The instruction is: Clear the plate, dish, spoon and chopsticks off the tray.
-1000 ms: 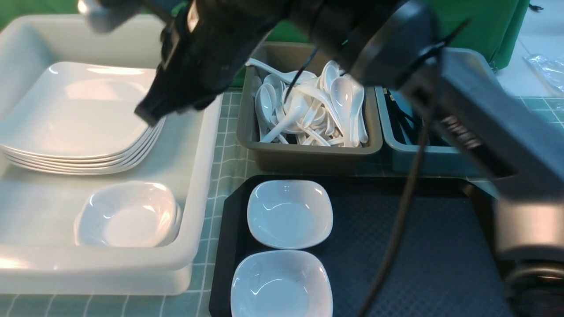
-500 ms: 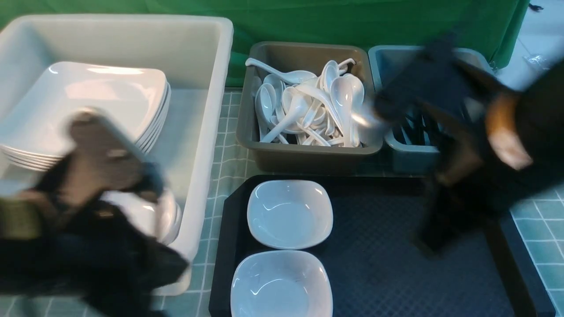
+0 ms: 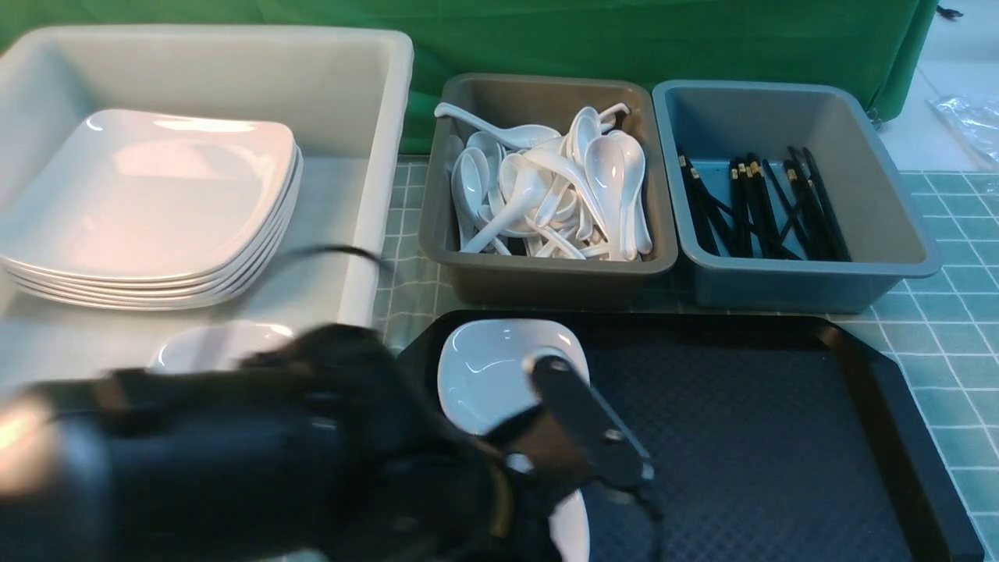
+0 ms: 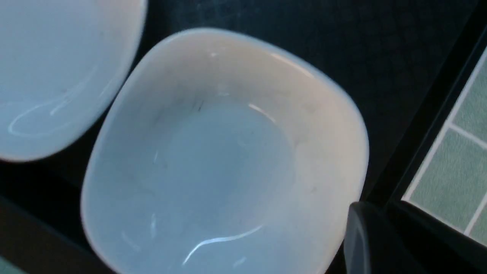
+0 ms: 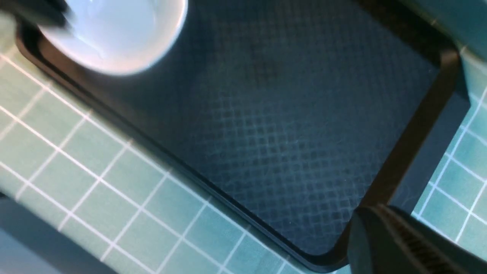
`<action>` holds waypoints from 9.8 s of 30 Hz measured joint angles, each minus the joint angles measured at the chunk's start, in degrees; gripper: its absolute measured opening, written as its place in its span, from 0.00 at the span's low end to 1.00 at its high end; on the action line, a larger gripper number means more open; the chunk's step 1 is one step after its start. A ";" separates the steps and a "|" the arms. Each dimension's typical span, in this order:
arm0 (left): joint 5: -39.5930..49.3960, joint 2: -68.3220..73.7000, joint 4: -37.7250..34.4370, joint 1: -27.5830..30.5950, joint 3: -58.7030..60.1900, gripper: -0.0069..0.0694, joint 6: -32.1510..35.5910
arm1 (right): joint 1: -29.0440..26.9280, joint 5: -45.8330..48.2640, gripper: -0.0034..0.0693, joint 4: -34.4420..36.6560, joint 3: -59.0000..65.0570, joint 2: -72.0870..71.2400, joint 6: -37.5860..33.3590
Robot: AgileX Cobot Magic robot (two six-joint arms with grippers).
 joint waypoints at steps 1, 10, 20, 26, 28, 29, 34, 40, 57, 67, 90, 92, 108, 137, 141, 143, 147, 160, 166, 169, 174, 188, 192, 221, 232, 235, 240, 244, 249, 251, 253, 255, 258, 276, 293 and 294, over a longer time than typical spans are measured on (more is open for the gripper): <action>0.09 2.21 0.32 -0.62 -1.75 0.20 -1.01 | 0.00 -0.01 0.07 0.00 0.00 -1.66 0.00; 0.50 13.18 4.05 -0.98 -8.43 0.62 -5.21 | 0.00 0.59 0.07 0.00 0.05 -9.36 0.26; -1.18 18.01 10.61 -0.98 -9.08 0.61 -14.16 | 0.00 2.38 0.07 0.00 0.05 -10.20 0.32; 1.12 15.24 7.56 -2.15 -9.26 0.33 -14.83 | 0.06 2.38 0.07 0.00 0.05 -10.20 0.00; 1.26 14.30 6.81 -3.00 -9.26 0.31 -14.78 | 0.06 2.38 0.07 0.00 0.05 -10.20 0.00; 1.48 12.49 5.69 -4.50 -9.20 0.24 -14.78 | 0.06 2.38 0.07 0.00 0.05 -10.20 0.00; 5.21 1.22 2.80 -8.03 -9.86 0.12 -15.04 | 0.06 1.45 0.07 0.00 0.05 -10.25 0.00; 11.13 -11.41 8.93 -8.08 -12.22 0.11 -15.04 | 0.06 -4.42 0.07 -0.05 0.05 -10.29 0.69; 21.45 -18.24 15.68 24.93 -6.25 0.12 2.16 | 0.06 -17.52 0.07 3.08 0.05 -3.08 1.54; 9.73 -14.93 21.37 28.76 4.78 0.12 3.71 | 0.06 -17.52 0.07 3.28 0.05 -3.08 0.79; 11.55 -22.69 10.45 28.95 2.19 0.78 3.82 | 0.06 -16.05 0.07 3.33 0.05 -3.08 -1.40; 11.55 -24.33 10.27 28.95 1.43 0.78 3.94 | 0.06 -16.05 0.07 3.33 0.05 -3.08 -1.51; 2.80 -6.70 -12.40 17.64 -8.07 0.11 27.73 | 0.06 -1.61 0.07 -6.88 -1.04 -3.19 2.40; 4.47 32.22 7.67 12.61 -33.88 0.42 -0.65 | 0.06 2.16 0.07 -7.06 -1.04 -3.56 2.26; 6.16 31.12 5.41 12.66 -34.34 0.29 2.79 | 0.06 2.16 0.07 -7.06 -1.04 -3.56 1.95; 8.22 29.65 4.00 12.66 -34.36 0.26 3.83 | 0.06 2.16 0.07 -7.06 -1.04 -3.56 1.88; 13.01 24.98 1.81 12.66 -34.22 0.17 4.88 | 0.06 2.16 0.07 -7.06 -1.04 -3.56 1.59; 22.29 -7.13 8.99 12.86 -30.53 0.12 10.78 | 0.06 -4.48 0.07 -6.94 -1.04 -3.56 1.52; 21.28 -15.79 12.82 22.47 -14.74 0.12 12.07 | 0.06 -8.98 0.07 -6.88 -1.04 -3.56 1.52; 12.60 -16.64 15.68 28.84 -3.03 0.12 16.93 | 0.06 -10.56 0.07 -6.88 -1.04 -3.56 1.52; 2.89 -16.18 18.06 32.09 5.80 0.12 19.55 | 0.06 -10.74 0.07 -6.88 -1.04 -3.56 1.52; 0.11 -14.15 21.83 33.21 8.76 0.30 17.73 | 0.06 -10.28 0.07 -6.06 -1.04 -3.56 1.46; 0.84 -14.04 21.00 33.21 8.68 0.50 17.78 | 0.06 -10.28 0.07 -5.23 -1.04 -3.56 1.24; -30.36 -65.73 -23.50 33.16 31.82 0.11 21.26 | 0.06 -9.80 0.07 -1.95 -1.04 -3.56 8.10; -37.82 -67.65 -23.34 33.16 43.50 0.11 22.12 | 0.06 -10.24 0.09 -1.95 -1.04 -3.56 8.75; -37.82 -67.65 -23.37 33.16 46.21 0.11 22.34 | 0.06 -10.29 0.10 -1.95 -1.04 -3.56 8.75; -37.77 -67.65 -23.37 33.16 50.31 0.11 22.53 | -4.82 -10.63 0.12 -1.78 -1.04 -4.23 8.54; -37.71 -67.65 -23.37 33.16 53.15 0.11 22.54 | -16.41 -13.64 0.08 1.17 3.09 -9.48 1.82; -37.30 -67.65 -23.37 33.16 55.46 0.11 22.54 | -32.21 -29.16 0.07 5.64 20.11 -21.41 -6.74; -37.30 -67.65 -23.37 33.16 56.08 0.11 22.54 | -36.48 -33.72 0.07 6.48 26.46 -25.40 -7.58; -36.56 -67.70 -23.33 33.16 56.94 0.11 22.54 | -41.61 -41.19 0.07 7.54 37.53 -32.36 -8.16; -36.51 -67.70 -23.27 33.16 57.16 0.11 22.54 | -43.39 -44.28 0.07 8.20 43.31 -35.43 -8.16; -36.50 -67.70 -23.14 33.16 57.19 0.11 22.54 | -45.21 -47.07 0.07 8.98 50.48 -39.47 -7.61; -36.50 -67.70 -22.89 33.16 57.19 0.11 22.67 | -46.14 -47.50 0.08 9.63 51.99 -39.96 -9.43; -36.75 -67.76 -22.47 33.16 57.19 0.11 22.74 | -46.14 -47.50 0.14 9.66 51.99 -39.96 -9.43; -37.87 -68.06 -22.08 33.37 57.19 0.11 22.64 | -46.14 -47.50 0.15 9.66 51.99 -39.96 -9.43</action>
